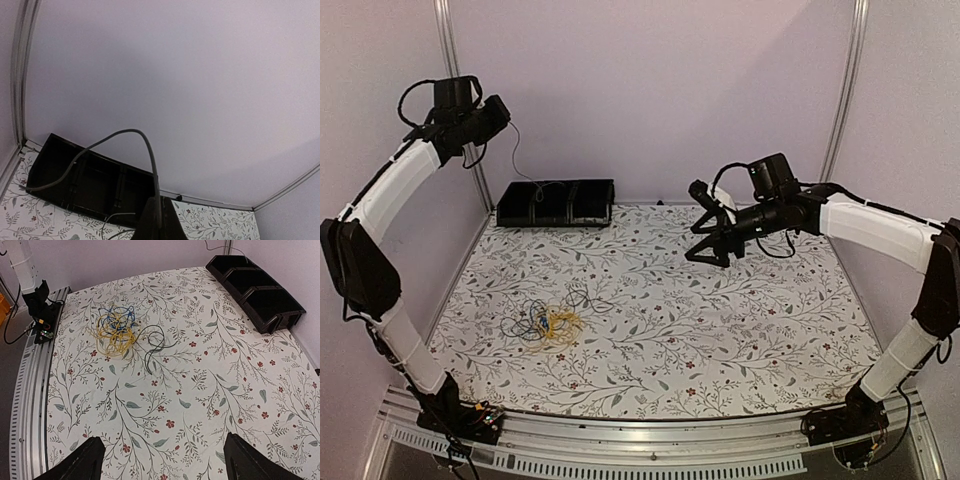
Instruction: Untangle the cables
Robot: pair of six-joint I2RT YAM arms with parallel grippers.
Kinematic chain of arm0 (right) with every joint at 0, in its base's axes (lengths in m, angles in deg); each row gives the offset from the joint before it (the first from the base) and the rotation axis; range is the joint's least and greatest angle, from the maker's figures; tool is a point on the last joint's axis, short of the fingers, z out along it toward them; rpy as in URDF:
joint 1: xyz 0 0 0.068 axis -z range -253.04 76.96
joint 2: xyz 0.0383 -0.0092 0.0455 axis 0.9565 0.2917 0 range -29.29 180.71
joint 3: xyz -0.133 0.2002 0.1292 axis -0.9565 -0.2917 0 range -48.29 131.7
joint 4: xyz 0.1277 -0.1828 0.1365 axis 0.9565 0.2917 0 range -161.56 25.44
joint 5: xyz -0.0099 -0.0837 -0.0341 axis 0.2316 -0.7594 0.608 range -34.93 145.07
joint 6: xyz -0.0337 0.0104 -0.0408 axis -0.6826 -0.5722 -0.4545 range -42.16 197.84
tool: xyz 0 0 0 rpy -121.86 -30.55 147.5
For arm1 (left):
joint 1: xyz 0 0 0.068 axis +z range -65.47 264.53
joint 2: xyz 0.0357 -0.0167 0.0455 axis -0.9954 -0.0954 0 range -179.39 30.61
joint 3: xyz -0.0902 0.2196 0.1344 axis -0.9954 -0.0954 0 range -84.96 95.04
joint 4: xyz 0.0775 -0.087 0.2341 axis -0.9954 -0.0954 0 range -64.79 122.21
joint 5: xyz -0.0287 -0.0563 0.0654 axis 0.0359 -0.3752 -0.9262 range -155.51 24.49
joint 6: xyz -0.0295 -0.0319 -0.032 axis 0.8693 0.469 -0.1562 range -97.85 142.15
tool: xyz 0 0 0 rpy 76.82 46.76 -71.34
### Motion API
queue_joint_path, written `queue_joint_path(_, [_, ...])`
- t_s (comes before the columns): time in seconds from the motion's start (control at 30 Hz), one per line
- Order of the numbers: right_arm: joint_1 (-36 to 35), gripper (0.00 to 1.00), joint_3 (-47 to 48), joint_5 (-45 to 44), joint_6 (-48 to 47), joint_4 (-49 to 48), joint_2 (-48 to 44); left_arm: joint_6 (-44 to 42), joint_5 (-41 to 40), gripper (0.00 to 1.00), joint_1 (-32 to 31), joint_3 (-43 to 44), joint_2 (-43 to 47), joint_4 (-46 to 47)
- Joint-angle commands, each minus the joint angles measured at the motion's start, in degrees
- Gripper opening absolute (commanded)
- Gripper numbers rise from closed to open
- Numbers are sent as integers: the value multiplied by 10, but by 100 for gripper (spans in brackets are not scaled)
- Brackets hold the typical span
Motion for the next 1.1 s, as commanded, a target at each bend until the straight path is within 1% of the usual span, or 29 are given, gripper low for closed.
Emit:
queue_joint_path(0.0, [2, 86, 12, -43, -58, 79, -39, -29, 5, 0, 45, 19, -33, 19])
queue_joint_path(0.17, [5, 87, -9, -56, -56, 97, -51, -33, 13, 0, 76, 84, -93, 27])
queue_joint_path(0.4, [6, 87, -11, -67, -55, 102, -43, -17, 22, 0, 113, 158, -172, 41])
queue_joint_path(0.47, [6, 87, -12, -74, -59, 104, -39, -10, 36, 0, 120, 180, -196, 49])
queue_joint_path(0.6, [5, 88, -16, -80, -63, 107, -31, -6, 28, 0, 127, 225, -249, 59])
queue_joint_path(0.67, [6, 88, -17, -82, -64, 109, -28, -3, 10, 0, 131, 245, -281, 61])
queue_joint_path(0.83, [6, 88, -25, -92, -70, 111, -26, 7, -5, 0, 132, 265, -329, 83])
queue_joint_path(1.0, [6, 88, -36, -97, -72, 112, -29, 3, -26, 0, 128, 262, -358, 89])
queue_joint_path(1.07, [6, 88, -39, -99, -72, 112, -30, 1, -19, 0, 125, 256, -371, 94])
